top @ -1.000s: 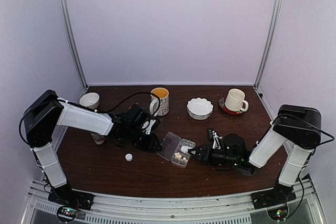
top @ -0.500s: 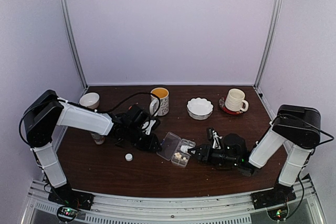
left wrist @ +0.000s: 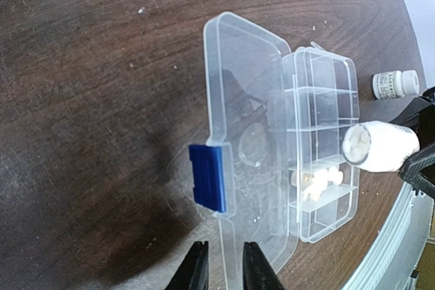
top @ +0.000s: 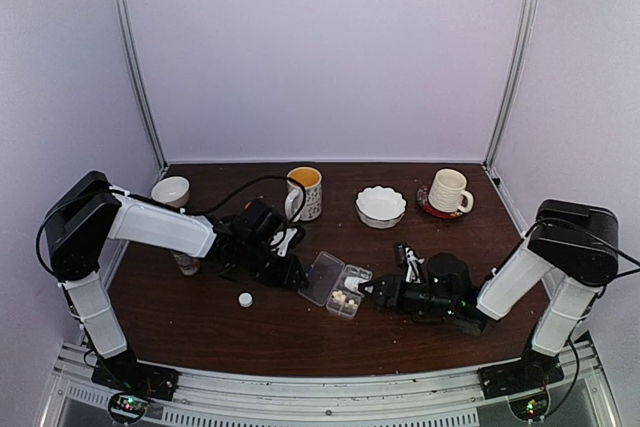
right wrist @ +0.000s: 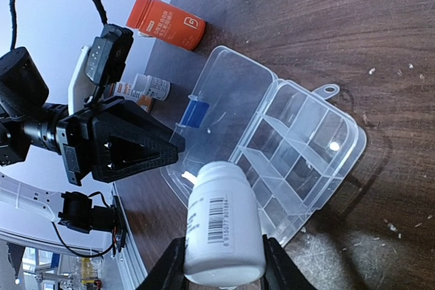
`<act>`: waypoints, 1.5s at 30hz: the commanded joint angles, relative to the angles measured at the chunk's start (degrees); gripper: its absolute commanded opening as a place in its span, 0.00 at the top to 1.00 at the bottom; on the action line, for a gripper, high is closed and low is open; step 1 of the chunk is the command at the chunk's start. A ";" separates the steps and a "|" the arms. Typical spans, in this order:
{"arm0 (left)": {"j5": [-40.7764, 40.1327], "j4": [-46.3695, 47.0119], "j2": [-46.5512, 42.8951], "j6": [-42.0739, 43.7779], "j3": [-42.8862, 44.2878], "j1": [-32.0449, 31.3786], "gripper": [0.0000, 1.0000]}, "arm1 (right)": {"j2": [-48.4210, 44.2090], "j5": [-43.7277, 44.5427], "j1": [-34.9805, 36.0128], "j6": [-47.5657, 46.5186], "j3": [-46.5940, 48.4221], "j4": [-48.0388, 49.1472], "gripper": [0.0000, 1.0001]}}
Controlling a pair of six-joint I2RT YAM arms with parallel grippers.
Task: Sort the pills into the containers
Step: Pour the pill into the compartment of the pill container.
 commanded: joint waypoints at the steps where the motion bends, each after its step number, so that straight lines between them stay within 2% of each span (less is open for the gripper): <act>1: 0.37 0.71 -0.56 0.89 1.98 -0.36 0.79 | -2.99 1.11 0.52 -1.79 0.98 -2.73 1.00; 3: 0.26 0.72 -0.52 0.97 2.00 -0.42 0.79 | -4.26 1.43 0.67 -3.55 2.54 -8.06 1.00; 6: 0.28 0.70 -0.49 0.98 1.91 -0.44 0.79 | -4.69 1.41 0.79 -3.03 1.69 -5.64 1.00; 9: 0.31 0.70 -0.48 0.98 1.91 -0.48 0.79 | -4.87 1.54 0.99 -4.11 3.56 -10.39 1.00; 12: 0.31 0.63 -0.53 0.97 1.91 -0.49 0.79 | -4.04 1.09 0.98 -2.43 2.23 -5.22 1.00; 15: 0.27 0.69 -0.54 1.02 2.00 -0.53 0.79 | -3.86 1.23 1.05 -3.57 3.66 -9.91 1.00; 18: 0.32 0.46 -0.56 1.05 2.06 -0.57 0.79 | -3.39 1.11 0.90 -1.94 1.77 -3.84 1.00; 20: 0.26 0.50 -0.56 1.07 2.09 -0.57 0.79 | -3.81 1.81 0.95 -3.23 3.25 -9.18 1.00; 23: 0.32 0.44 -0.48 1.07 2.09 -0.57 0.79 | -3.70 1.76 0.98 -2.91 1.86 -5.70 1.00; 26: 0.25 0.43 -0.48 1.07 2.09 -0.57 0.79 | -4.25 2.08 1.02 -4.66 4.05 -12.76 1.00; 28: 0.25 0.43 -0.48 1.07 2.17 -0.57 0.79 | -4.35 2.17 1.07 -3.63 2.26 -8.00 1.00; 31: 0.33 0.44 -0.48 1.11 2.18 -0.57 0.79 | -5.03 2.85 1.04 -4.68 4.01 -13.83 1.00; 35: 0.39 0.32 -0.39 1.15 2.35 -0.57 0.79 | -4.93 2.48 0.83 -3.06 1.86 -7.38 1.00; 38: 0.34 0.26 -0.39 1.16 2.44 -0.57 0.79 | -4.88 2.03 1.00 -4.65 3.85 -12.89 1.00; 45: 0.39 0.01 -0.39 1.34 2.66 -0.57 0.79 | -2.81 0.95 0.61 -1.83 0.57 -0.91 1.00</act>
